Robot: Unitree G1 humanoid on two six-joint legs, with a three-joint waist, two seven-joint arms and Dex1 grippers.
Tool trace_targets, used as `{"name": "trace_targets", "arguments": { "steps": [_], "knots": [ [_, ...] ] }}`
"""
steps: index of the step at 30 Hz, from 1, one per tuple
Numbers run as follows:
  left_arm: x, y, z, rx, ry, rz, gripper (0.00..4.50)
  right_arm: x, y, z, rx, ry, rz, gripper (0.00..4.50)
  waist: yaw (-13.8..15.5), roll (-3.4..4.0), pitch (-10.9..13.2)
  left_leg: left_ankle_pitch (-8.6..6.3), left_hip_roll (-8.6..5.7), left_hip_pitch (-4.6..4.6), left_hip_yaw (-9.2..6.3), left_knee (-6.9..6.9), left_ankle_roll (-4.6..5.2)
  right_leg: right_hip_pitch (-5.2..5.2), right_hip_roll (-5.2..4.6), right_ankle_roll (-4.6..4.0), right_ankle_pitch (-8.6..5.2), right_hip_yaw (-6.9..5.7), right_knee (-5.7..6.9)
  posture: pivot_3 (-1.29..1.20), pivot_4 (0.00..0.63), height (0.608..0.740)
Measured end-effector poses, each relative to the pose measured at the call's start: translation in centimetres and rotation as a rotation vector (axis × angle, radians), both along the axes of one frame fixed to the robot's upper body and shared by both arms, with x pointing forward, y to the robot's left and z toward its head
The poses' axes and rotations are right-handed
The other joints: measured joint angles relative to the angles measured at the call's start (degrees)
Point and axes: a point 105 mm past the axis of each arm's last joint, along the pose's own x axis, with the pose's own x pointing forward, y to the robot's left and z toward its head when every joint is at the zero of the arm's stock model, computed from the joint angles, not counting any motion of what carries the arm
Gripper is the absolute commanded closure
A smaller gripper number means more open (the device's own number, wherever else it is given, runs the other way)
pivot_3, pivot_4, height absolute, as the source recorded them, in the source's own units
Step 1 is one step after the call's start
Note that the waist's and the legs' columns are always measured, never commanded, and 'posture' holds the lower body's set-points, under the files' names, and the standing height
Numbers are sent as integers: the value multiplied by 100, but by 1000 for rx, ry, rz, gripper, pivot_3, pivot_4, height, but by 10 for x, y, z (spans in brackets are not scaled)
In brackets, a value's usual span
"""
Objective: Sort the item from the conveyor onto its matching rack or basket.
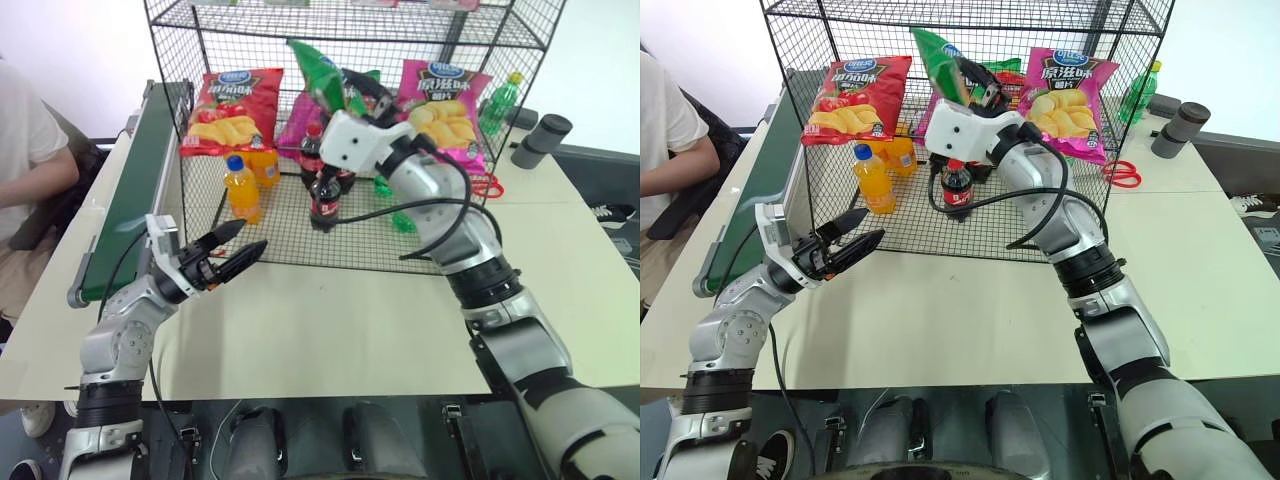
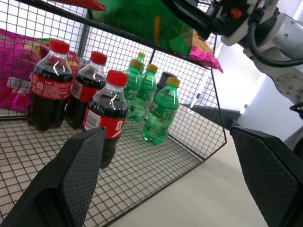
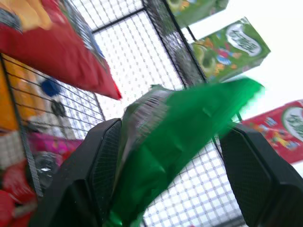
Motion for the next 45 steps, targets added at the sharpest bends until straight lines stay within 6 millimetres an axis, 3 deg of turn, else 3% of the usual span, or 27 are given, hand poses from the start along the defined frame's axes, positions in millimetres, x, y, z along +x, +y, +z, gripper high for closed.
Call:
{"name": "trace_targets", "arguments": {
  "steps": [8, 11, 16, 17, 30, 42, 45],
  "knots": [
    [1, 1, -1, 14, -6, 17, 0, -5, 18, -5, 35, 20, 87, 1212, -6, 0, 0, 1, 0, 0, 0, 0, -1, -1, 1, 0, 0, 0, 0, 0, 150, 740],
    [1, 2, -2, 17, -3, 24, 0, -2, 25, -13, 32, 48, 113, 1980, -5, 0, 0, 1, 0, 0, 0, 0, -2, 0, 1, 0, 0, -1, 0, 0, 150, 740],
    [0, 1, -4, 29, -1, 28, 0, 8, 27, -25, 15, 93, 109, 4331, -1, 0, 0, 4, 0, 0, 1, 0, -7, 0, -1, 0, 0, -1, 0, 0, 150, 740],
    [0, 1, -4, 33, -2, 29, 0, 10, 27, -26, 15, 97, 106, 4429, -3, 0, 0, 4, 0, 0, 1, 0, -7, 0, 0, 0, 0, -1, 0, 0, 150, 740],
    [0, 2, -6, 33, -3, 52, 0, 13, 39, -17, 118, 95, 87, 4429, -9, 0, 0, 5, 3, 0, -1, -1, -8, -1, -1, 0, 0, -1, 1, 0, 150, 740],
    [1, 2, -6, 29, -2, 60, 0, 36, 32, -22, 146, 148, -24, 4429, -11, 0, 0, 4, 2, 0, 0, -2, -7, -1, -2, 0, 0, -2, 0, 0, 150, 740],
    [1, 2, -6, 29, -1, 64, 0, 34, 37, -22, 174, 164, -4, 3545, -11, 0, 0, 4, 2, 0, -1, -2, -7, -1, -3, 0, 0, -1, 1, 0, 150, 740]
  ]
}}
